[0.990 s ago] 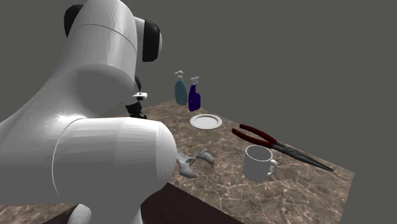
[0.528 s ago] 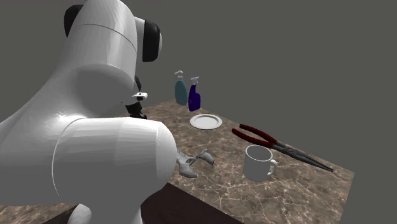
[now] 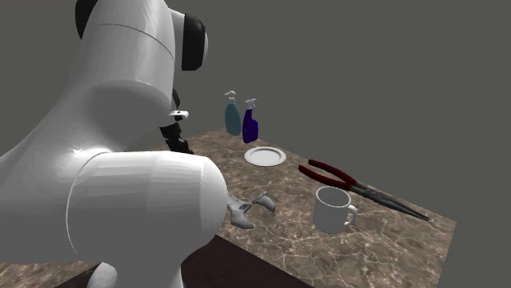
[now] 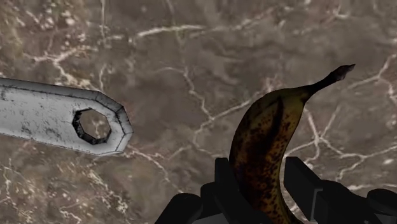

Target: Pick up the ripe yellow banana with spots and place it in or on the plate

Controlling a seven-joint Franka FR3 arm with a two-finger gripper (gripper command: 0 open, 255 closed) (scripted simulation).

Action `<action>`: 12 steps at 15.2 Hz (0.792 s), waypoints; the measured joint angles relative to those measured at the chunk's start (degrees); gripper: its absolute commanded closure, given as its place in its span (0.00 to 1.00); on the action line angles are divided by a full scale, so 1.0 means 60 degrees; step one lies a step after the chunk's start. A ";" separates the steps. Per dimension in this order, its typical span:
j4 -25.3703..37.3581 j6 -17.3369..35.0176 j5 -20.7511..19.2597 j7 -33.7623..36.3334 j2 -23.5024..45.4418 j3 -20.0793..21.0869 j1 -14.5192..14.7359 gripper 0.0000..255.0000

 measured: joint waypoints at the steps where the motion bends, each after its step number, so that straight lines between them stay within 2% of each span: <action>1: -0.0018 -0.0063 0.0030 -0.0043 -0.0087 0.0021 -0.0027 1.00; 9: -0.0102 -0.0618 0.0278 -0.0275 -0.0761 0.0202 -0.0140 1.00; 12: -0.0297 -0.0499 0.0299 -0.0646 -0.0938 0.0141 -0.0501 1.00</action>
